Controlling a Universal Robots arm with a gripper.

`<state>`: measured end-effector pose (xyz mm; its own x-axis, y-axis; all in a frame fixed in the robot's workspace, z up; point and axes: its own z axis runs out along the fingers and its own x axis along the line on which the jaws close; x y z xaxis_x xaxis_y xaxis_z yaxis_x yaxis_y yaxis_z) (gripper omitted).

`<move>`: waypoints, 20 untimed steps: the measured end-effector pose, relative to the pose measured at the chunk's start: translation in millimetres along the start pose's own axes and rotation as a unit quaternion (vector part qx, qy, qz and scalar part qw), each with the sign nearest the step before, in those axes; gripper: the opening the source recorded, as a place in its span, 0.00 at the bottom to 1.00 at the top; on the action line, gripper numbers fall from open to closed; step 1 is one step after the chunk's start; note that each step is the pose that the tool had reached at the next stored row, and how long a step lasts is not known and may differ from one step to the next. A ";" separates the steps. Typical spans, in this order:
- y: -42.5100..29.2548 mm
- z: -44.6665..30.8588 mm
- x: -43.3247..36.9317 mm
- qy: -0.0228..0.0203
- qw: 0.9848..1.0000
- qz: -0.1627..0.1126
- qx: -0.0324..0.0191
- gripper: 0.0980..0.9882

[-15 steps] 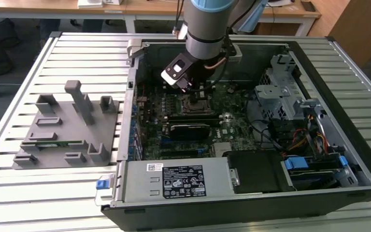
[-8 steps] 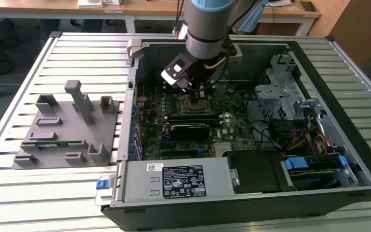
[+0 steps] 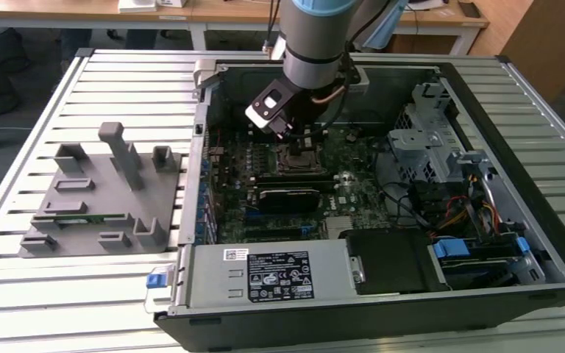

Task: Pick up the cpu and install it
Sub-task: 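Install the first cpu locking lever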

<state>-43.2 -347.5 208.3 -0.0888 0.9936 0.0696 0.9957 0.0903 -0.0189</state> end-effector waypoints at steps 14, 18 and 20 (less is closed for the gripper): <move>-0.1 -3.9 0.2 0.000 1.000 0.000 0.000 0.01; -0.1 -5.8 0.4 0.000 1.000 0.000 0.000 0.01; -0.1 -6.5 0.4 0.000 1.000 0.000 0.000 0.01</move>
<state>-43.2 -347.5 214.9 -0.0888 0.9936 0.0695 0.9957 0.0904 -0.0189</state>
